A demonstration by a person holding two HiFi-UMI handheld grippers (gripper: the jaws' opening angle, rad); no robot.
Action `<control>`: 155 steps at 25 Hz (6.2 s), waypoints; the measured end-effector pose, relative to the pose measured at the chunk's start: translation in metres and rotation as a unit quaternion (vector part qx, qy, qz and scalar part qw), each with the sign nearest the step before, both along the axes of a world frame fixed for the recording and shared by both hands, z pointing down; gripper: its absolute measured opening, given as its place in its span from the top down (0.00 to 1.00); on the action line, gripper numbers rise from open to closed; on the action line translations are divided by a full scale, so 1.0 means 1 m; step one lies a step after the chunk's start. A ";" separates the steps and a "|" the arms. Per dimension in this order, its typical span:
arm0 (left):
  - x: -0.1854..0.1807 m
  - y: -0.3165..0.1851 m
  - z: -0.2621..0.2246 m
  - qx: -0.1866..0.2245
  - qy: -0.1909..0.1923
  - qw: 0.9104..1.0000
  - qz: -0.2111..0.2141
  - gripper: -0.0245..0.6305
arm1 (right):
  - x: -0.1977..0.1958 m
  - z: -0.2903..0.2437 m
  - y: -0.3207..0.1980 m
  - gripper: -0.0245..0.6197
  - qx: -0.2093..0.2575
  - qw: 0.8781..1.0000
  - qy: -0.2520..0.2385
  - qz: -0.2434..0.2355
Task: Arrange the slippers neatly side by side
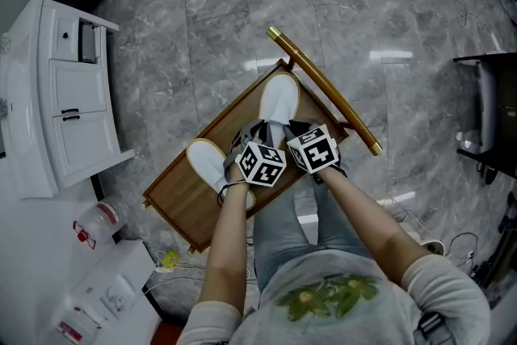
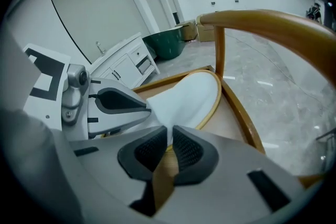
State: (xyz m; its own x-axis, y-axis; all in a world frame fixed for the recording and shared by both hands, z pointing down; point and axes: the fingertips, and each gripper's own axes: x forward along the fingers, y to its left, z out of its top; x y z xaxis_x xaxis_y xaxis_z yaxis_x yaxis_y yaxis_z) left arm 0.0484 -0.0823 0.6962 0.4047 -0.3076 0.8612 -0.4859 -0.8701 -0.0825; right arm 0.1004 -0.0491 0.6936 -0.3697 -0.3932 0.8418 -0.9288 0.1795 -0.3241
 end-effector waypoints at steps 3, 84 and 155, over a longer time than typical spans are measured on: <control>-0.001 0.001 0.001 -0.010 0.004 1.000 -0.010 0.93 | 0.005 0.000 -0.001 0.92 0.003 1.000 -0.002 0.010; -0.114 0.081 -0.008 -0.057 0.088 0.915 -0.389 0.93 | -0.098 -0.002 0.016 0.93 0.030 0.964 -0.022 -0.265; -0.117 0.122 -0.244 0.091 0.206 0.879 -0.421 0.94 | -0.106 -0.242 0.067 0.95 0.214 0.903 -0.119 -0.354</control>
State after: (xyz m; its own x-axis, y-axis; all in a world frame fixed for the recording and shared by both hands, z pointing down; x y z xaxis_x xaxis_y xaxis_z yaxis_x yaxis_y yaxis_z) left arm -0.0685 0.0395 0.4518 0.2336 -0.7651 0.6000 -0.9723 -0.1787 0.1506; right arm -0.0052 0.0176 0.4512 -0.8066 -0.2579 0.5319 -0.4454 0.8567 -0.2600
